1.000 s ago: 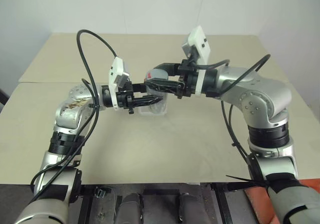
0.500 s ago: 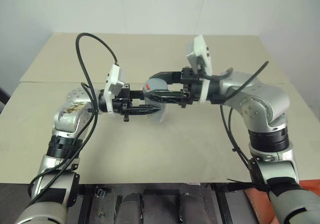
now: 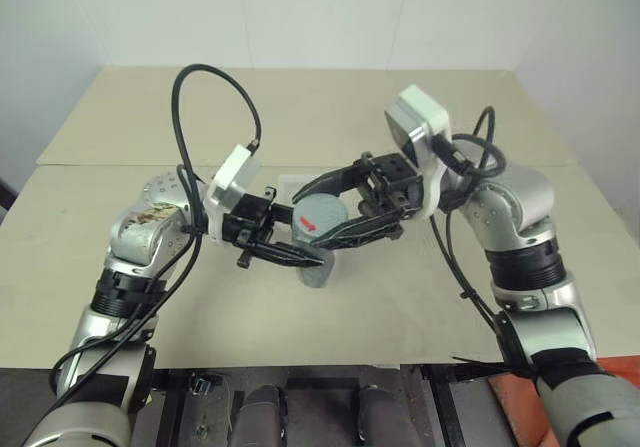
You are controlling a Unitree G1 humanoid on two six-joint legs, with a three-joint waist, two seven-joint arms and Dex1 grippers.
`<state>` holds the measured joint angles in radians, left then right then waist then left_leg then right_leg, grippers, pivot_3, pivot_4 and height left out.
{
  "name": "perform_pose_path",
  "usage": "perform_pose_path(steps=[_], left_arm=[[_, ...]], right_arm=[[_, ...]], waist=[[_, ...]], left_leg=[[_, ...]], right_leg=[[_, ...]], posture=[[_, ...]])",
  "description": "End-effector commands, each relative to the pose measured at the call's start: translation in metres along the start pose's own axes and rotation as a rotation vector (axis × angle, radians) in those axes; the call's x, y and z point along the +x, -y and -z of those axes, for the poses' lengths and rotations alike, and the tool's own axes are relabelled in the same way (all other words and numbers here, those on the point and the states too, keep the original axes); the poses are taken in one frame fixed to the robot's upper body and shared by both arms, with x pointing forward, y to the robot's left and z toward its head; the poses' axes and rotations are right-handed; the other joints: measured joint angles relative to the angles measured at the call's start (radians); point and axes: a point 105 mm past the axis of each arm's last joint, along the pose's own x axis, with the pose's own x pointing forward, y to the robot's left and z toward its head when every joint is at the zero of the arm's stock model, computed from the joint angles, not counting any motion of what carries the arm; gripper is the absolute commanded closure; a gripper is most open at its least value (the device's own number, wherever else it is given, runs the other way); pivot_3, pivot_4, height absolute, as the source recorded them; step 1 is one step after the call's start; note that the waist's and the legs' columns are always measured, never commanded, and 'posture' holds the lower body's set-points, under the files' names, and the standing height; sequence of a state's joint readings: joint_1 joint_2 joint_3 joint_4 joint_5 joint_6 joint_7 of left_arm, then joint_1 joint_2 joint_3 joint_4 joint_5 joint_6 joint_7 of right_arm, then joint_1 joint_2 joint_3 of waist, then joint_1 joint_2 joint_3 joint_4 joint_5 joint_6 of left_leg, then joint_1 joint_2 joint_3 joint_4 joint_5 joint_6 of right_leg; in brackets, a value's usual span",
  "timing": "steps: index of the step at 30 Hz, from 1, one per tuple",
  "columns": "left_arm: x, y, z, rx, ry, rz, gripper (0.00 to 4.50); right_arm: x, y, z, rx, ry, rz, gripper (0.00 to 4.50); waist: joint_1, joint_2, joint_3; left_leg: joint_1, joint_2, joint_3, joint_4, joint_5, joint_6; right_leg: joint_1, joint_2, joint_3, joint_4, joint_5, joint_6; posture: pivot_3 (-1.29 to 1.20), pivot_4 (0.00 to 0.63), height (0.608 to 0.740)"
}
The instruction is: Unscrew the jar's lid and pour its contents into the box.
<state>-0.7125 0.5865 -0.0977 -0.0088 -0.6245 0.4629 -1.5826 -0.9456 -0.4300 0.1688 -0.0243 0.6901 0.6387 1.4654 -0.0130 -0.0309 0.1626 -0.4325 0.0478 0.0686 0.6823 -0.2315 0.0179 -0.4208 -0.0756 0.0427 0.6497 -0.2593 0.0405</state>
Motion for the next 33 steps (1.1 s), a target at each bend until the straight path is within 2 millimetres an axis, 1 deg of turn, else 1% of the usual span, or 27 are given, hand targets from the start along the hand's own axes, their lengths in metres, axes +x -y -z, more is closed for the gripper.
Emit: perform_pose_path(steps=[1, 3, 5, 6, 7, 12, 16, 19, 21, 24, 27, 29, 30, 33], left_arm=[[-0.005, -0.004, -0.013, 0.039, 0.037, -0.041, 2.61], [-0.006, -0.005, -0.013, 0.039, 0.037, -0.045, 2.61], [-0.007, -0.005, -0.013, 0.04, 0.033, -0.057, 2.61], [-0.007, -0.005, -0.013, 0.041, 0.031, -0.063, 2.61], [-0.009, -0.005, -0.013, 0.042, 0.028, -0.073, 2.61], [-0.024, -0.003, -0.011, 0.033, 0.008, -0.163, 2.61], [-0.041, -0.005, -0.002, 0.018, -0.023, -0.299, 2.61], [-0.04, -0.007, 0.003, 0.006, -0.025, -0.356, 2.61], [-0.037, -0.014, 0.006, 0.008, -0.024, -0.428, 2.61], [-0.038, -0.029, 0.006, 0.021, -0.007, -0.546, 2.61], [-0.034, -0.042, 0.004, 0.031, 0.009, -0.624, 2.61], [-0.03, -0.044, 0.003, 0.034, 0.019, -0.633, 2.61], [-0.029, -0.045, 0.003, 0.035, 0.02, -0.632, 2.61], [-0.026, -0.046, 0.004, 0.032, 0.012, -0.629, 2.61]], right_arm=[[0.017, -0.014, -0.002, -0.054, -0.016, -0.143, 1.73], [0.017, -0.013, -0.001, -0.066, -0.018, -0.124, 1.02], [0.017, -0.011, -0.002, -0.068, -0.01, -0.103, 0.51], [0.016, -0.011, -0.002, -0.068, -0.006, -0.096, 0.12], [0.015, -0.009, -0.003, -0.075, -0.004, -0.063, 0.03], [-0.001, 0.006, -0.004, -0.086, 0.002, 0.168, 0.03], [-0.025, 0.012, -0.004, -0.112, -0.034, 0.392, 0.03], [-0.037, 0.013, -0.008, -0.117, -0.055, 0.514, 0.03], [-0.041, 0.011, -0.012, -0.117, -0.053, 0.58, 0.03], [-0.041, 0.009, -0.013, -0.1, -0.049, 0.664, 0.03], [-0.034, 0.02, -0.015, -0.055, -0.018, 0.804, 0.03], [-0.028, 0.026, -0.018, -0.054, 0.006, 0.861, 0.03], [-0.026, 0.027, -0.02, -0.054, 0.013, 0.874, 0.03], [-0.021, 0.04, -0.018, -0.057, -0.01, 0.965, 0.03]], waist=[[0.0, 0.0, 0.0], [0.0, 0.0, 0.0], [-0.001, 0.0, 0.0], [-0.001, 0.0, 0.0], [0.0, 0.0, 0.0], [0.0, 0.0, 0.0], [0.0, 0.0, 0.0], [0.004, 0.0, 0.0], [0.005, 0.0, 0.0], [0.007, 0.0, 0.0], [0.001, 0.0, 0.0], [-0.002, 0.0, 0.0], [-0.003, 0.0, 0.0], [-0.002, 0.0, 0.0]], left_leg=[[0.0, 0.0, 0.0, 0.0, 0.0, 0.0], [0.0, 0.0, 0.0, 0.0, 0.0, 0.0], [0.0, 0.0, 0.0, 0.0, 0.0, 0.0], [0.0, 0.0, -0.001, 0.0, 0.0, 0.0], [0.0, 0.0, -0.001, 0.0, 0.0, 0.0], [0.0, 0.0, -0.002, 0.0, 0.0, 0.0], [0.0, 0.0, -0.002, 0.0, 0.0, 0.0], [0.0, 0.0, -0.002, 0.0, 0.0, 0.0], [0.0, 0.0, -0.002, 0.0, 0.0, 0.0], [0.0, 0.0, -0.003, 0.0, 0.0, 0.0], [0.0, 0.0, -0.003, 0.0, 0.0, 0.0], [0.001, 0.0, -0.004, 0.0, 0.0, 0.0], [0.001, 0.0, -0.004, 0.0, 0.0, 0.0], [0.001, 0.0, -0.004, 0.0, 0.0, 0.0]], right_leg=[[0.0, 0.0, 0.0, 0.0, 0.0, 0.0], [0.0, 0.0, 0.0, 0.0, 0.0, 0.0], [0.0, 0.0, 0.0, 0.0, 0.0, 0.0], [0.0, 0.0, 0.0, 0.0, 0.0, 0.0], [0.0, 0.0, 0.0, 0.001, 0.0, 0.0], [0.0, 0.0, 0.0, 0.001, 0.0, 0.0], [0.0, -0.001, 0.0, 0.0, 0.0, 0.0], [0.0, -0.001, 0.0, 0.001, 0.0, 0.0], [0.0, -0.001, 0.0, 0.001, 0.0, 0.0], [0.0, -0.001, 0.0, 0.0, 0.0, 0.0], [0.0, -0.001, 0.0, 0.001, 0.0, 0.0], [-0.001, -0.001, 0.001, 0.002, 0.0, 0.0], [-0.001, 0.0, 0.001, 0.007, 0.0, 0.0], [-0.001, -0.001, 0.001, 0.008, 0.0, 0.0]], posture=[[0.0, 0.15, 0.74], [0.0, 0.15, 0.74], [0.0, 0.15, 0.74], [0.0, 0.15, 0.74], [0.0, 0.15, 0.74], [0.0, 0.15, 0.74], [0.0, 0.15, 0.74], [0.0, 0.15, 0.74], [0.0, 0.15, 0.74], [0.0, 0.15, 0.74], [0.0, 0.15, 0.74], [0.0, 0.15, 0.74], [0.0, 0.15, 0.74], [0.0, 0.15, 0.74]])
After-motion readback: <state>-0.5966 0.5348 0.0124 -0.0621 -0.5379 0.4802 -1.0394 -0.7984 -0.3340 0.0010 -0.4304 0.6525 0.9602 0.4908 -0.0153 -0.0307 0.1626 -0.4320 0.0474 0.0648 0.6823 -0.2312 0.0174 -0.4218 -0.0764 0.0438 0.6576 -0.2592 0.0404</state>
